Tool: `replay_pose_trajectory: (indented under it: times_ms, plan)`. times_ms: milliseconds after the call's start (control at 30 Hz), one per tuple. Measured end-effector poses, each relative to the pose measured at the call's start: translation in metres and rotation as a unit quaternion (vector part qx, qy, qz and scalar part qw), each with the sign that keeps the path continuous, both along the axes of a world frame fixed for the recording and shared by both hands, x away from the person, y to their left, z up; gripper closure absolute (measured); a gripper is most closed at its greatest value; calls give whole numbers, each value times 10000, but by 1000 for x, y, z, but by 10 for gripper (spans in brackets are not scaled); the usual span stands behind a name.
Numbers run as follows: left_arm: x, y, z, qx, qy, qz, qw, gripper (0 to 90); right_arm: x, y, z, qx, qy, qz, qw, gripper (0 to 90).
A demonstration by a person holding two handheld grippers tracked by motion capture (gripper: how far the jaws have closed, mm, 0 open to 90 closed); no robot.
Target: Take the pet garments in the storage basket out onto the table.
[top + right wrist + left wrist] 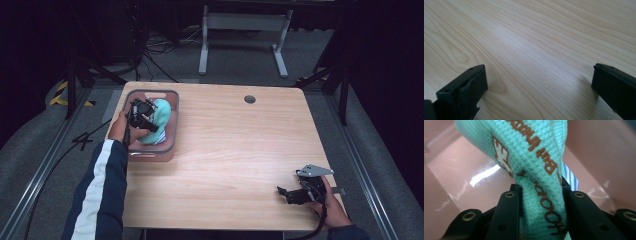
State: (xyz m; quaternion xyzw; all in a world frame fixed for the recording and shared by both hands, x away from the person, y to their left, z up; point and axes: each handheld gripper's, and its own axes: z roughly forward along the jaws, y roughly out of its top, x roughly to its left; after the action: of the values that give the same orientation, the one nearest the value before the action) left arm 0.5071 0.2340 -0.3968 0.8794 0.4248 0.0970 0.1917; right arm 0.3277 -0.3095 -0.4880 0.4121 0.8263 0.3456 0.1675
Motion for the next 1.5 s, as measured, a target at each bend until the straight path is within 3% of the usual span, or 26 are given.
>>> replay_pose_trajectory:
  times_ms: [67,133,300,467,633,700,767,833,933,967,1000,1300,1500]
  plan:
    - [-5,4,6,-145,-126,30,9998,724,0,0,0,-3,-2,0,10000,4]
    - [-11,7,11,-137,-274,46,9995,726,0,0,0,-3,0,0,10000,4]
    - [-26,18,18,-360,-617,106,9974,732,0,0,0,1,-1,-2,10000,4]
    - [-47,29,30,-811,-1025,194,9912,734,0,0,0,0,0,-2,10000,4]
    - [-65,33,38,-967,-1256,111,9873,735,0,0,0,3,-4,-5,10000,4]
    - [-73,32,43,-1048,-1402,110,9845,736,0,0,0,-2,0,-1,10000,4]
    - [-75,31,46,-1076,-1416,50,9841,736,0,0,0,0,-1,-2,10000,4]
    - [-82,28,56,-1190,-1542,-40,9808,737,0,0,0,0,-1,-2,10000,4]
    - [-85,25,62,-1171,-1650,-143,9792,737,0,0,0,2,-4,-7,10000,4]
    - [-88,23,65,-1163,-1616,-152,9799,738,0,0,0,1,-2,-5,10000,4]
    - [-91,19,69,-1152,-1698,-212,9785,738,0,0,0,4,-7,-8,10000,4]
    - [-100,2,88,-1129,-1798,-515,9758,738,0,0,0,2,0,-11,10000,4]
    - [-104,-21,99,-1071,-1805,-868,9739,738,0,0,0,3,-1,-12,10000,4]
